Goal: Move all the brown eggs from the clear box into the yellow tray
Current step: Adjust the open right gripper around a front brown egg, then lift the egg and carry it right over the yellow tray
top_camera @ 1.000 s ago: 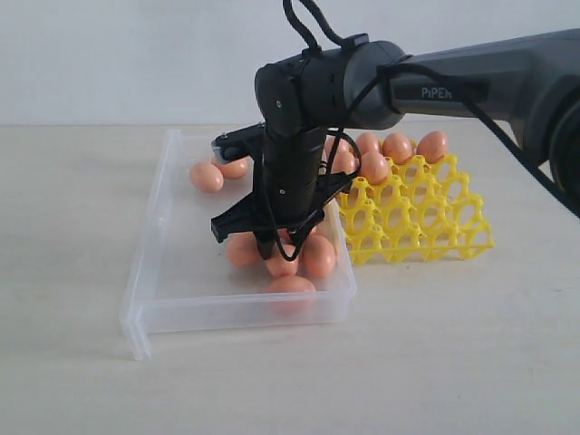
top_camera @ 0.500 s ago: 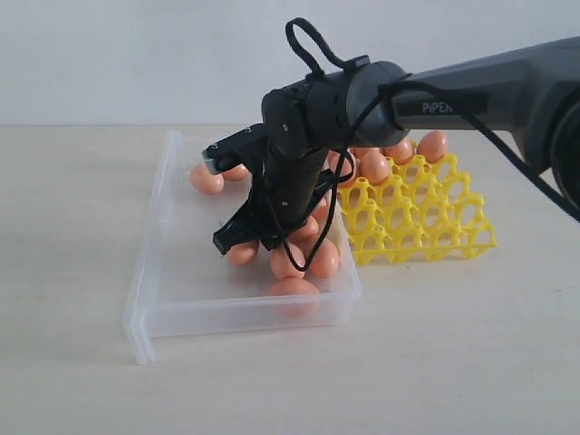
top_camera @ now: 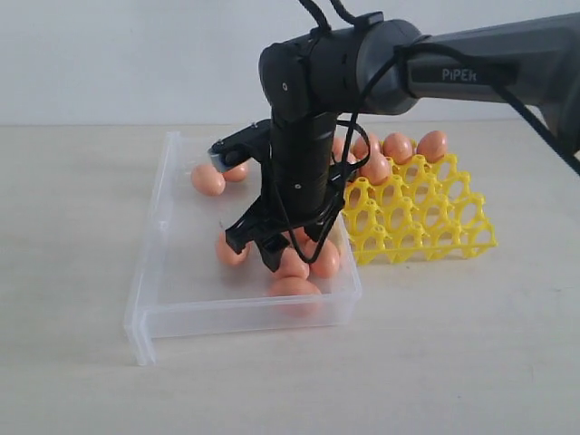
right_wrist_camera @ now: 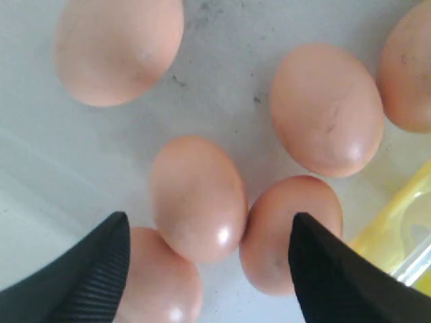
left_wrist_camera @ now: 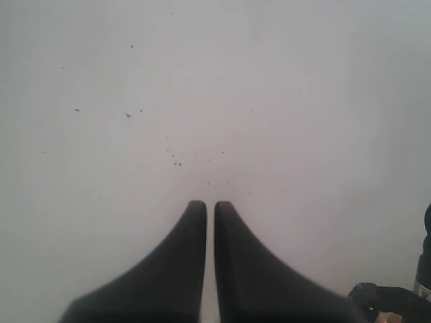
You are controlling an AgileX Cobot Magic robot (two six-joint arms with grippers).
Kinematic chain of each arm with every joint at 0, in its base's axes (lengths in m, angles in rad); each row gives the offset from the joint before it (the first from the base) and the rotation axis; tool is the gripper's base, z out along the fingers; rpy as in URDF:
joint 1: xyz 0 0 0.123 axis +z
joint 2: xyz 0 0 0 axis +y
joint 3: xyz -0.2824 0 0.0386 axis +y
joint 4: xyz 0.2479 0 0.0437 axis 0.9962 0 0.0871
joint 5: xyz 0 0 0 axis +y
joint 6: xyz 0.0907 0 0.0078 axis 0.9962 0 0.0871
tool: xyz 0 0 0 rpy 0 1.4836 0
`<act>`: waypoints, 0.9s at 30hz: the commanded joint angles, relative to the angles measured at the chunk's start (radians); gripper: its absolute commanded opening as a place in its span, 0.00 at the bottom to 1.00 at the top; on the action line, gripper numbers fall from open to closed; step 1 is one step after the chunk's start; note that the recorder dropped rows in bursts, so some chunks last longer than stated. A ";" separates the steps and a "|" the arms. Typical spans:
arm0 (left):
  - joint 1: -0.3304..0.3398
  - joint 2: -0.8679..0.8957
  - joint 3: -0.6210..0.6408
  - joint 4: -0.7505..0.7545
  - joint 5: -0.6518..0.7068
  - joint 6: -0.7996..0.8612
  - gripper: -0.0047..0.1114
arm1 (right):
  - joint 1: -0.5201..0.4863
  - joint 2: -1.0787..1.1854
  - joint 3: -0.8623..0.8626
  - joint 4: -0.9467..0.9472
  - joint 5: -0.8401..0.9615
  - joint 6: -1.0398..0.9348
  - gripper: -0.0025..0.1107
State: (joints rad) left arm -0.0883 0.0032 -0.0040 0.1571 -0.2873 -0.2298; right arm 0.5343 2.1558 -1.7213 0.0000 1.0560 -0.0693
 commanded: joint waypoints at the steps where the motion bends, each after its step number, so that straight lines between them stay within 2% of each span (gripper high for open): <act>1: -0.004 -0.003 0.004 -0.007 0.000 -0.004 0.08 | -0.006 0.010 -0.005 0.013 0.023 -0.051 0.55; 9: -0.004 -0.003 0.004 -0.007 0.000 -0.004 0.08 | -0.006 0.060 -0.005 0.016 -0.039 -0.165 0.55; 14: -0.004 -0.003 0.004 -0.007 0.011 -0.004 0.08 | -0.006 0.086 -0.005 0.019 -0.042 -0.144 0.54; 16: -0.004 -0.003 0.004 -0.007 0.007 -0.004 0.08 | -0.006 0.088 -0.005 0.019 -0.046 -0.131 0.45; 19: -0.004 -0.003 0.004 -0.007 0.007 -0.004 0.08 | -0.006 0.086 -0.005 0.019 -0.082 -0.115 0.14; 20: -0.004 -0.003 0.004 -0.007 0.007 -0.004 0.08 | -0.006 0.082 -0.005 0.019 -0.100 -0.115 0.01; 27: -0.004 -0.003 0.004 -0.007 0.007 -0.004 0.08 | -0.006 0.039 0.011 0.041 -0.315 -0.105 0.02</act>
State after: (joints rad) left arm -0.0883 0.0032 -0.0040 0.1571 -0.2873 -0.2298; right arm 0.5343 2.2342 -1.7229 0.0240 0.8422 -0.1764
